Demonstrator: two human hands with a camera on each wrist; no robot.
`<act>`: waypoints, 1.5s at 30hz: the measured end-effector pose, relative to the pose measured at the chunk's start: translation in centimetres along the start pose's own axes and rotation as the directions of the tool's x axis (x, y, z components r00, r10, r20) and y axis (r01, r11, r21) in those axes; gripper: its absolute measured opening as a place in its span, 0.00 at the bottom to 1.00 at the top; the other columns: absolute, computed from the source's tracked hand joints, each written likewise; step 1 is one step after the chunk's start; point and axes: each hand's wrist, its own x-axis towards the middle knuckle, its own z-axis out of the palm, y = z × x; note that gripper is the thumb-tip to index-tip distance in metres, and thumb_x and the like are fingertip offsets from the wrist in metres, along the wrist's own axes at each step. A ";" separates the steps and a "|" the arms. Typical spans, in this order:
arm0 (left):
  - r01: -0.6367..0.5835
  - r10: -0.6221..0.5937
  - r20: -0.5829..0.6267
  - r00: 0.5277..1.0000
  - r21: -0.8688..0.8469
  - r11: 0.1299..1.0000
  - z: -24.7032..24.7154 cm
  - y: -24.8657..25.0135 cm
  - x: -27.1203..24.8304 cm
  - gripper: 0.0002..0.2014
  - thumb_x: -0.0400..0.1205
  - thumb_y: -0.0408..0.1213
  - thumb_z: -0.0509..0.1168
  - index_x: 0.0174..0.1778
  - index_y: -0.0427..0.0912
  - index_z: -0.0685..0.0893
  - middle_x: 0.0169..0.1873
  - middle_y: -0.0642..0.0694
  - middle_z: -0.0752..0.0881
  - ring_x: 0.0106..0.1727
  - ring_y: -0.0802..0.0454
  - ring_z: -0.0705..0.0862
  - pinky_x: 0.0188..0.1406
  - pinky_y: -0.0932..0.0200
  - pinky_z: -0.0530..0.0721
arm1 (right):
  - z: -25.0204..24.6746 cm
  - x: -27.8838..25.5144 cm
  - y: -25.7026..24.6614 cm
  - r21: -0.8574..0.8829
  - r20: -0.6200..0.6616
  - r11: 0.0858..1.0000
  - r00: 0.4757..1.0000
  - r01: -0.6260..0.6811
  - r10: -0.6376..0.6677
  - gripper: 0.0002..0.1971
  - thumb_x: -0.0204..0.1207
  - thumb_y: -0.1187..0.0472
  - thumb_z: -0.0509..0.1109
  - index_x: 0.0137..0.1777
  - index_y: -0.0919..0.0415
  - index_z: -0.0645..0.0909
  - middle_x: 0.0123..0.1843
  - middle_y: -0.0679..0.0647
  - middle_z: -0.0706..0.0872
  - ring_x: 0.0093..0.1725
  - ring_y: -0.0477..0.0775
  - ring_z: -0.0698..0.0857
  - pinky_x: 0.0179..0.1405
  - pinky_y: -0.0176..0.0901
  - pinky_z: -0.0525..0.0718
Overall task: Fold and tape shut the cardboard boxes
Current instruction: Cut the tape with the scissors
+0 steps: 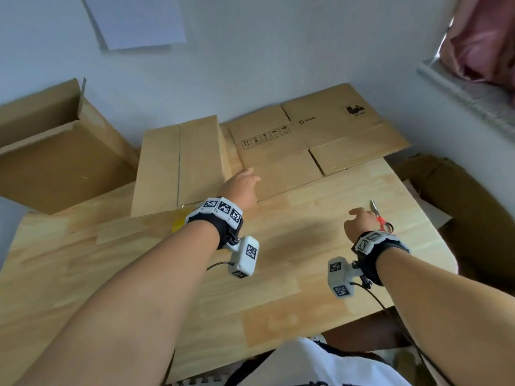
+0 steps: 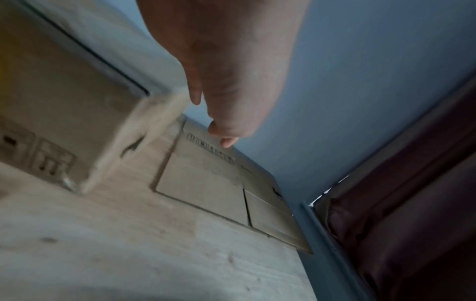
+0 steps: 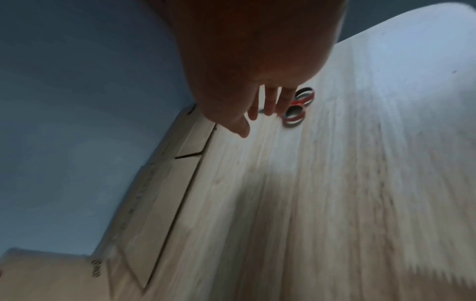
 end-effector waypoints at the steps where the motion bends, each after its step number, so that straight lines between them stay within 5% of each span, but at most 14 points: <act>1: 0.003 -0.002 0.027 1.000 -0.018 1.000 0.6 0.9 0.6 0.29 0.79 0.21 0.53 0.75 0.47 0.73 0.83 0.48 0.57 0.82 0.49 0.60 0.76 0.49 0.69 | -0.3 0.5 1.0 0.005 -0.026 1.000 1.000 -0.018 0.018 0.22 0.78 0.69 0.59 0.72 0.59 0.72 0.74 0.63 0.70 0.67 0.68 0.74 0.60 0.54 0.77; 5: 0.006 -0.002 0.135 0.991 -0.026 1.000 2.6 3.5 2.4 0.27 0.81 0.23 0.52 0.72 0.50 0.77 0.83 0.50 0.59 0.79 0.48 0.66 0.69 0.49 0.75 | -0.9 2.9 3.8 0.055 -0.071 0.998 0.996 -0.043 0.047 0.21 0.79 0.71 0.58 0.72 0.64 0.70 0.73 0.64 0.68 0.66 0.69 0.74 0.65 0.56 0.75; 13: 0.057 -0.060 0.242 0.968 0.020 0.998 3.8 5.0 4.1 0.23 0.82 0.25 0.51 0.68 0.48 0.81 0.81 0.48 0.64 0.70 0.40 0.77 0.62 0.50 0.76 | -1.7 5.7 6.6 -0.064 0.000 0.996 0.999 -0.053 0.053 0.17 0.82 0.58 0.61 0.66 0.67 0.71 0.66 0.67 0.75 0.65 0.69 0.75 0.64 0.56 0.72; 18: 0.050 -0.049 0.277 0.960 0.005 0.999 4.8 5.5 4.7 0.23 0.84 0.26 0.49 0.65 0.50 0.82 0.80 0.49 0.65 0.77 0.44 0.69 0.74 0.47 0.69 | -1.6 5.7 7.8 -0.198 0.008 0.979 0.999 0.042 -0.042 0.14 0.81 0.57 0.62 0.61 0.65 0.72 0.61 0.66 0.79 0.62 0.66 0.76 0.60 0.55 0.74; 24: 0.052 -0.049 0.250 0.967 -0.005 0.999 4.0 6.1 4.9 0.22 0.85 0.28 0.50 0.64 0.50 0.83 0.80 0.50 0.66 0.66 0.35 0.79 0.61 0.47 0.78 | -2.4 5.1 7.6 0.083 -0.077 0.991 0.992 0.105 -0.098 0.11 0.80 0.59 0.65 0.61 0.59 0.74 0.53 0.64 0.85 0.49 0.65 0.83 0.47 0.53 0.84; 31: 0.044 -0.035 0.211 0.977 -0.039 0.998 2.8 5.0 3.7 0.20 0.85 0.29 0.50 0.65 0.48 0.83 0.80 0.49 0.66 0.66 0.35 0.79 0.59 0.50 0.79 | -2.1 3.8 3.8 0.259 0.053 0.955 0.985 0.145 -0.164 0.14 0.80 0.58 0.68 0.63 0.59 0.75 0.53 0.59 0.89 0.46 0.59 0.88 0.34 0.44 0.83; 36: 0.075 -0.064 0.078 0.995 -0.136 0.988 0.6 1.0 1.7 0.19 0.85 0.28 0.51 0.63 0.47 0.84 0.77 0.48 0.70 0.64 0.42 0.81 0.57 0.56 0.78 | -1.6 2.9 -0.7 0.200 0.109 0.953 0.962 0.227 -0.251 0.18 0.78 0.60 0.69 0.68 0.60 0.77 0.59 0.59 0.87 0.52 0.60 0.87 0.47 0.45 0.84; 38: 0.096 -0.095 0.013 0.995 -0.200 0.975 -0.5 -1.3 0.5 0.19 0.84 0.27 0.52 0.62 0.46 0.85 0.74 0.48 0.76 0.53 0.46 0.84 0.53 0.56 0.80 | -1.2 2.2 -3.1 0.178 0.129 0.937 0.937 0.301 -0.326 0.15 0.79 0.59 0.68 0.65 0.60 0.81 0.57 0.58 0.88 0.43 0.55 0.88 0.34 0.38 0.82; 40: 0.139 -0.160 -0.050 0.986 -0.292 0.946 -1.4 -4.0 -1.1 0.18 0.85 0.28 0.53 0.60 0.46 0.86 0.68 0.46 0.81 0.39 0.45 0.85 0.41 0.54 0.82 | -0.3 1.0 -5.8 0.191 0.164 0.922 0.915 0.337 -0.369 0.13 0.80 0.60 0.67 0.63 0.60 0.82 0.53 0.59 0.89 0.32 0.47 0.84 0.31 0.38 0.82; 45: 0.213 -0.350 -0.111 0.930 -0.613 0.761 -2.6 -11.3 -5.6 0.16 0.87 0.30 0.53 0.59 0.43 0.85 0.54 0.50 0.87 0.37 0.56 0.88 0.30 0.67 0.81 | 2.8 -2.9 -12.3 0.201 0.183 0.877 0.863 0.437 -0.472 0.14 0.77 0.58 0.71 0.60 0.60 0.81 0.47 0.56 0.88 0.33 0.49 0.86 0.36 0.42 0.84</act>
